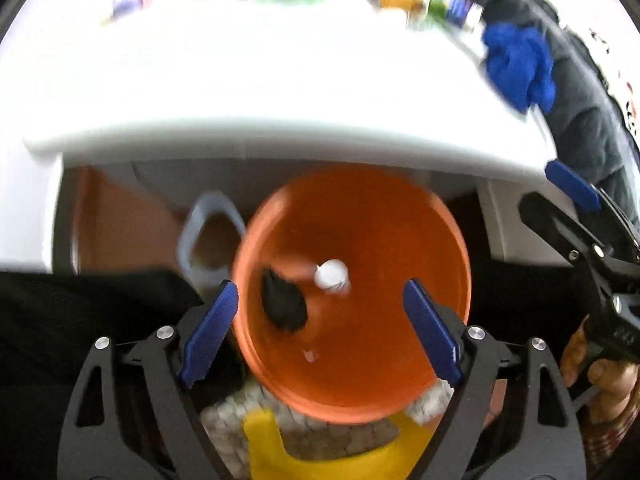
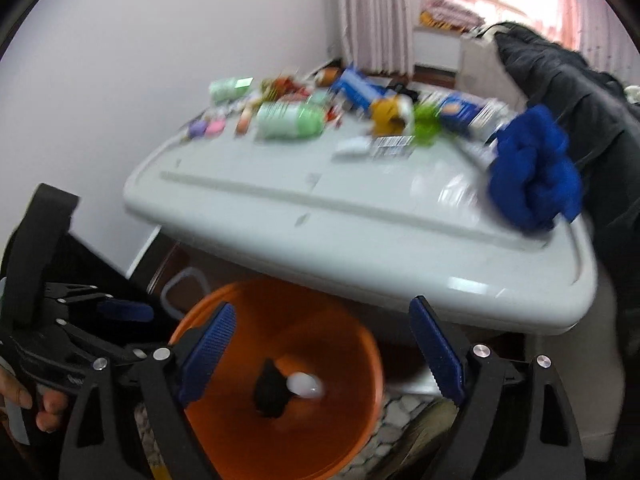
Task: Collect trash
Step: 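Carry the jar and sock over the orange bin and open both tools, then grasp the green frog-label bottle with the left tool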
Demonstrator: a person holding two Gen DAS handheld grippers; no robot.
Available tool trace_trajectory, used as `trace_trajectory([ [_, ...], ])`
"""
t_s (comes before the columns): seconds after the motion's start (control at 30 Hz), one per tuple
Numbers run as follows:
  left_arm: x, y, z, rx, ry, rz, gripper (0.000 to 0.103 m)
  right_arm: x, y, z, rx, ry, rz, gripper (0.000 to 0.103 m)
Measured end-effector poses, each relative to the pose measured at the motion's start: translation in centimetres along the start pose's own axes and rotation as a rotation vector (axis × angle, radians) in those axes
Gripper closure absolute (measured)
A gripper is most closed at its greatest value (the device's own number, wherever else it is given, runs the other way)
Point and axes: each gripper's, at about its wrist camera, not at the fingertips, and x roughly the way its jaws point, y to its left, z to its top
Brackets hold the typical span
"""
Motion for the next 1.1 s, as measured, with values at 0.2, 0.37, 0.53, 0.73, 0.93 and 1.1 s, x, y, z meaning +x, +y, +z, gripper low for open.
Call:
trace_trajectory([
  [0.2, -2.5, -0.6, 7.8, 0.065, -0.176, 0.056, 0.020, -5.3, -4.3, 9.7, 0.059, -0.231, -0.040, 0.006],
  [0.37, -0.1, -0.4, 14.4, 0.068, -0.225, 0.114, 0.020, -6.4, -7.8, 13.1, 0.129, -0.381, -0.103, 0.005],
  [0.53, 3.6, 0.9, 19.1, -0.011, -0.185, 0.155, 0.020, -3.6, -11.2, 11.3, 0.269, -0.297, -0.065, 0.005],
  [0.73, 6.2, 1.0, 21.9, -0.029, -0.154, 0.186, 0.019, -3.9, -13.0, 11.1, 0.355, -0.299, -0.022, 0.005],
  [0.93, 7.8, 1.9, 23.1, -0.022, -0.118, 0.173, 0.018, -3.7, -13.2, 10.8, 0.341, -0.273, -0.018, 0.005],
  [1.1, 5.2, -0.8, 20.0, 0.072, -0.089, -0.048, 0.018, -3.8, -13.9, 10.7, 0.361, -0.271, -0.030, 0.005],
])
